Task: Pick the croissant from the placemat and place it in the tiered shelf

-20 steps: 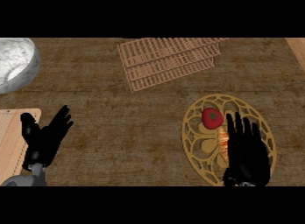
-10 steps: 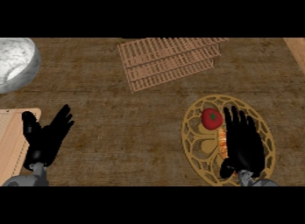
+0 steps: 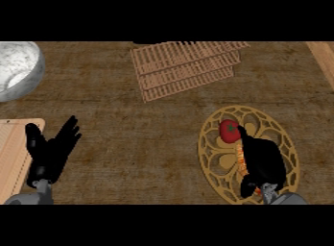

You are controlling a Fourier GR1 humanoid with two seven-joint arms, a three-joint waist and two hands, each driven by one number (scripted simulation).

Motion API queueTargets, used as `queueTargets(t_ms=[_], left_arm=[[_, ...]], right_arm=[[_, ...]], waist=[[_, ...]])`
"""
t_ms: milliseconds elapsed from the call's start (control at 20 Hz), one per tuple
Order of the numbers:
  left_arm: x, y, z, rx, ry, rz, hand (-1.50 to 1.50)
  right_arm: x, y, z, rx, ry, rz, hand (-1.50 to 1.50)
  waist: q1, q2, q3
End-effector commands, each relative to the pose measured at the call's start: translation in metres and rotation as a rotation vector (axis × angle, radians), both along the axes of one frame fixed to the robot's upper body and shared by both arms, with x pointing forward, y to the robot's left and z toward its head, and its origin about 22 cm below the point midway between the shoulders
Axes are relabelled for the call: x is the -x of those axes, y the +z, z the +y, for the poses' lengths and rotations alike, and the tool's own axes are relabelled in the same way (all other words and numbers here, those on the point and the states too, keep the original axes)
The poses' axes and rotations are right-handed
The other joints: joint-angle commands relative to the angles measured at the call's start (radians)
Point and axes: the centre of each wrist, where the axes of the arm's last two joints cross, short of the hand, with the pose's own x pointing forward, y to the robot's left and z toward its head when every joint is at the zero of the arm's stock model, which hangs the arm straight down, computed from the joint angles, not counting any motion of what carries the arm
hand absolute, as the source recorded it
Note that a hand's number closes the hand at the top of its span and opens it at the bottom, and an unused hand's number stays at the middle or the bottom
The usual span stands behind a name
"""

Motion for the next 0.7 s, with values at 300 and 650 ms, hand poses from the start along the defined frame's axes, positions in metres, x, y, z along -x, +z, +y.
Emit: queueTargets(t_ms=[300, 650], left_arm=[[-0.001, 0.003, -0.001, -0.007, -0.026, 0.004, 0.0], [-0.005, 0.003, -0.004, -0.003, -0.039, -0.012, 0.0]], right_arm=[[0.016, -0.005, 0.055, -0.126, 0.226, 0.002, 1.5], [-0.011, 0.044, 0.106, -0.589, 0.529, 0.1, 1.5]], waist=[[0.004, 0.02, 0.02], [0.036, 0.029, 0.021]])
